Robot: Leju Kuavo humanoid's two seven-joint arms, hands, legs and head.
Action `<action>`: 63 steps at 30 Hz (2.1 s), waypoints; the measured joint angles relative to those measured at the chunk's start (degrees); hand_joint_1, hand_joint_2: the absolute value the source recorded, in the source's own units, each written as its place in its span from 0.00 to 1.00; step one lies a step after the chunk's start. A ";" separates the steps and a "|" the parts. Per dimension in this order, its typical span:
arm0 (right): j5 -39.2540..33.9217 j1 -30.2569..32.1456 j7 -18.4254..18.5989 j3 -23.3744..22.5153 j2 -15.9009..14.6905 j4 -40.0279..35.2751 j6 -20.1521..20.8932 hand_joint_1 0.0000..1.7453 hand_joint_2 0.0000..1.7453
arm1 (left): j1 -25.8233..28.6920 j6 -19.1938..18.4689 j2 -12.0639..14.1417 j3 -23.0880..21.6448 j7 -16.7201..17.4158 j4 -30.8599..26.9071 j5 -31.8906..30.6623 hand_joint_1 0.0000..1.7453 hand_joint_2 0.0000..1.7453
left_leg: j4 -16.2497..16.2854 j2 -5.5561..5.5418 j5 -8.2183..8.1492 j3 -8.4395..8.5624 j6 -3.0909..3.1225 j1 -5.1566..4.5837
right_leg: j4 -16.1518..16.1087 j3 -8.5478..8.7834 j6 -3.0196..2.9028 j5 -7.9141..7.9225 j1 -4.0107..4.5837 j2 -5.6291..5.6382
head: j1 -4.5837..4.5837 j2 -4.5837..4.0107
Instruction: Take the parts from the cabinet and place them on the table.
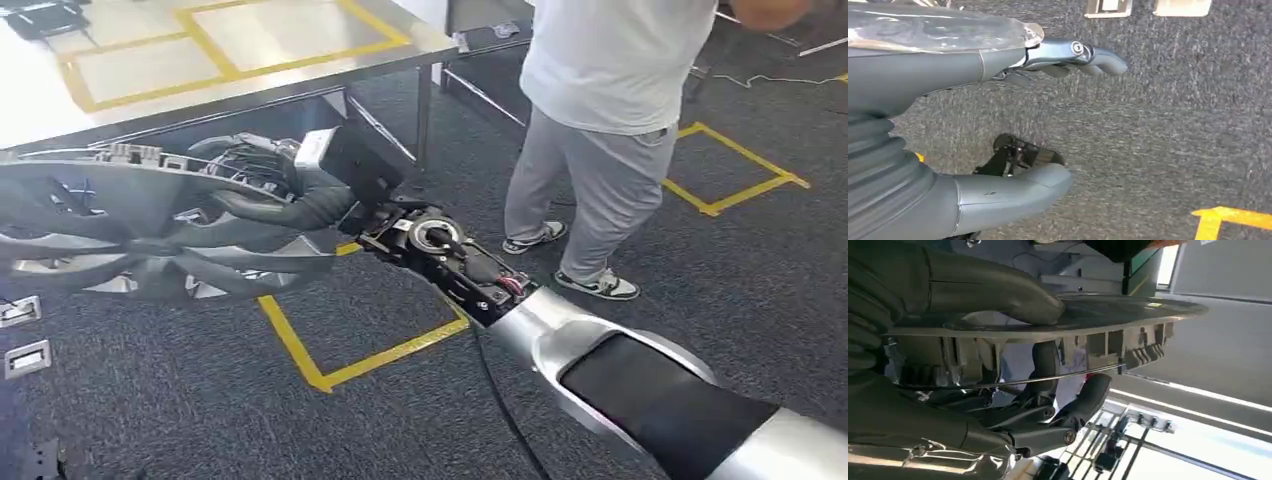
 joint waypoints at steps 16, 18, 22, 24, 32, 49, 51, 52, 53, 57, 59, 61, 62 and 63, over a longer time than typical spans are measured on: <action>-0.02 -0.64 -1.07 -0.02 0.31 2.69 0.07 1.00 1.00 | 0.39 -2.23 0.00 0.00 0.28 0.00 1.73 0.00 1.00 | 0.26 -3.62 0.03 -0.56 0.91 -1.06 | 0.22 -0.89 -0.54 0.77 0.28 5.72 | 0.59 0.00; -0.02 -0.68 -1.05 -0.02 0.31 3.04 0.09 1.00 1.00 | 0.56 -2.49 -0.07 0.00 0.44 0.02 1.83 0.00 1.00 | 0.03 -3.55 0.12 -0.41 0.56 -0.94 | 0.26 -0.91 -0.95 0.82 0.43 5.80 | 0.44 0.00; -0.04 -0.71 -1.05 -0.04 0.31 3.32 0.07 1.00 1.00 | 0.54 -2.49 0.07 0.00 0.44 0.00 1.90 0.00 1.00 | -0.41 -3.49 0.31 -0.12 0.27 -0.94 | 0.26 -0.90 -1.12 0.84 0.43 5.92 | 0.24 0.00; -0.04 -0.72 -1.01 -0.04 0.31 3.48 0.02 1.00 1.00 | 0.56 -2.25 0.04 0.00 0.44 0.00 1.88 0.00 1.00 | -0.47 -3.49 0.35 -0.10 0.19 -0.93 | 0.26 -0.91 -1.41 0.81 0.46 5.91 | 0.24 0.00; -0.13 -0.72 -0.98 -0.07 0.33 3.78 0.04 1.00 1.00 | 0.69 -1.97 -0.02 0.00 1.31 0.00 1.90 0.00 1.00 | -0.53 -3.49 0.37 -0.12 0.03 -0.96 | 0.25 -0.90 -1.42 0.80 0.42 5.90 | 0.26 0.00; -0.20 -0.93 -0.81 -0.20 0.52 3.78 -0.09 1.00 1.00 | 1.09 -3.13 0.24 0.00 1.83 0.00 2.38 0.00 1.00 | -3.68 -2.91 0.91 2.51 1.67 -0.26 | 2.33 -1.64 -0.36 -1.13 0.36 5.45 | 0.19 -0.02; -0.26 -0.94 -0.85 -0.26 0.52 3.78 -0.09 1.00 1.00 | 1.09 -3.13 0.24 0.00 1.84 0.00 2.38 0.00 1.00 | -3.68 -2.81 0.62 2.94 1.55 -0.19 | 12.45 -6.58 0.07 -5.42 -0.06 5.38 | 0.46 0.00; -0.26 -0.82 -0.85 -0.26 0.50 3.78 -0.09 1.00 1.00 | 1.13 -3.13 0.22 0.00 1.84 0.00 2.38 0.00 1.00 | -3.64 -2.79 0.44 3.07 1.40 -0.13 | 16.74 -8.94 0.40 -6.74 -0.36 5.34 | 0.52 -0.02; -0.26 -0.68 -0.85 -0.26 0.52 3.80 -0.11 1.00 1.00 | 1.24 -3.13 0.15 0.00 1.84 0.00 2.38 0.00 1.00 | -3.58 -2.79 0.24 3.22 1.17 0.00 | 18.21 -10.04 0.64 -6.53 -0.62 5.27 | 0.52 0.00; -0.26 -0.62 -0.68 -0.31 0.52 3.82 -0.15 1.00 1.00 | 1.40 -3.17 0.13 0.00 1.84 0.00 2.38 0.00 1.00 | -1.96 -3.18 -1.51 3.86 -0.58 0.96 | 1.22 -2.92 2.02 3.64 -1.98 5.26 | 0.79 0.00; -0.28 -0.64 -0.77 -0.35 0.74 3.85 -0.15 1.00 1.00 | 1.32 -3.17 0.41 0.00 1.88 0.00 2.38 0.00 1.00 | -0.86 -3.33 -1.85 2.81 -1.56 0.54 | 0.52 -2.05 1.23 2.15 -1.67 6.09 | 0.85 0.00; -0.26 -0.35 -0.72 -0.39 0.74 3.89 -0.17 1.00 1.00 | 1.51 -3.15 0.44 0.00 1.90 0.00 2.38 0.00 1.00 | -1.45 -3.34 -1.74 2.97 -2.03 0.73 | 1.03 -2.30 0.34 1.77 -1.39 6.02 | 0.68 0.00; -0.24 -0.35 -0.66 -0.37 0.76 3.89 -0.18 1.00 1.00 | 1.56 -3.15 0.52 0.00 1.90 -0.02 2.38 0.00 1.00 | -1.40 -3.43 -1.89 3.06 -2.38 0.77 | 0.96 -2.07 -0.11 1.76 -1.45 5.88 | 0.54 0.00; -0.22 -0.33 -0.59 -0.37 0.81 3.89 -0.17 1.00 1.00 | 1.53 -3.15 0.50 0.00 1.90 0.00 2.38 0.00 1.00 | -0.77 -2.61 -2.56 2.94 -2.64 0.94 | 0.71 -1.73 -0.54 1.74 -1.59 5.74 | 0.28 0.00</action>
